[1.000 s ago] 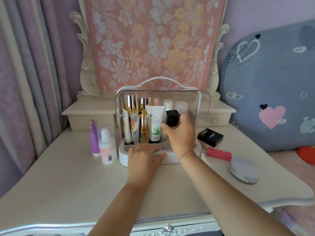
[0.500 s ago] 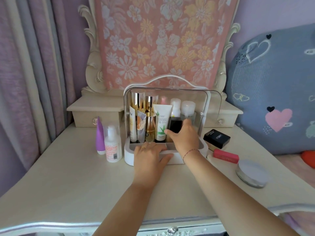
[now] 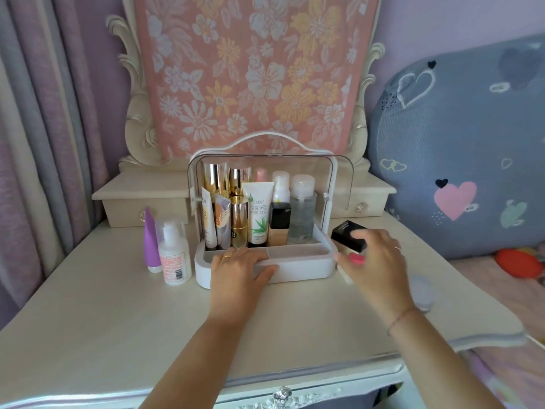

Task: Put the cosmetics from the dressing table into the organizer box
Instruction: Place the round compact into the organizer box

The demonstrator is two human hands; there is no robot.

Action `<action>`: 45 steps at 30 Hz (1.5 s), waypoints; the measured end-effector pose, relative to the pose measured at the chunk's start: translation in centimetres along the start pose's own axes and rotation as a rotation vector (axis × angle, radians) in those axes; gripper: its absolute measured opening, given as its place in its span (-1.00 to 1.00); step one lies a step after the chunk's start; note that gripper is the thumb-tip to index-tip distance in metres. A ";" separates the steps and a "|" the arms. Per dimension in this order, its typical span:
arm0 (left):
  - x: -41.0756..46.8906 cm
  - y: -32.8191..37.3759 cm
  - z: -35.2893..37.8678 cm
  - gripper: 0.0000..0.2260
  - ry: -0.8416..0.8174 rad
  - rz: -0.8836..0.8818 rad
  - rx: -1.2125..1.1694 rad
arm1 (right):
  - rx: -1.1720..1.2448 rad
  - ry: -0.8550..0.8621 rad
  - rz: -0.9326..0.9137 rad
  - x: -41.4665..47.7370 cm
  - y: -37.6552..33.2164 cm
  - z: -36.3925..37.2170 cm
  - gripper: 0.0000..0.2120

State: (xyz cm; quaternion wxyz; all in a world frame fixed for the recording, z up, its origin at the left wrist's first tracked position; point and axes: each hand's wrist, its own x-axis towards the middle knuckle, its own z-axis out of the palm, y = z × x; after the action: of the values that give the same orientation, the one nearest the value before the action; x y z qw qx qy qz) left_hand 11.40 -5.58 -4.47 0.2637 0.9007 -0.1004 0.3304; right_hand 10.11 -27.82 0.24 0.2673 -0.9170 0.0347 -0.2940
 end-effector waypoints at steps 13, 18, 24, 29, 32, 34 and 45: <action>-0.1 0.5 -0.4 -0.66 -0.006 0.013 -0.015 | -0.126 -0.500 0.290 -1.2 8.5 -5.5 -0.24; -0.1 0.5 -0.4 -0.74 -0.013 0.003 -0.006 | -0.015 -0.484 0.295 -1.3 8.7 -6.4 -0.32; -0.1 0.5 -0.3 -0.70 -0.015 0.007 0.033 | 0.084 -0.329 0.219 -1.9 7.8 -5.7 -0.15; -0.1 0.4 -0.2 -0.68 -0.012 0.004 0.024 | 0.260 -0.123 -0.006 -2.3 2.6 -3.6 -0.25; -0.1 0.4 -0.2 -0.72 -0.011 -0.005 0.018 | 0.366 -0.129 -0.095 -1.6 -0.9 -1.1 -0.24; -0.1 0.3 -0.2 -0.68 -0.011 -0.007 0.005 | 0.372 -0.152 -0.165 -0.6 -2.7 0.8 -0.23; -0.1 0.3 -0.2 -0.66 -0.032 -0.013 -0.016 | -0.197 -0.134 -0.198 3.4 -4.8 5.1 -0.30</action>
State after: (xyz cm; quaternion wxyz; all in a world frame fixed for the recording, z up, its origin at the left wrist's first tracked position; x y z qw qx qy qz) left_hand 11.16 -5.68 -4.27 0.2712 0.9044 -0.1016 0.3133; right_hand 15.32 -22.12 0.95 0.1474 -0.9553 -0.0452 -0.2524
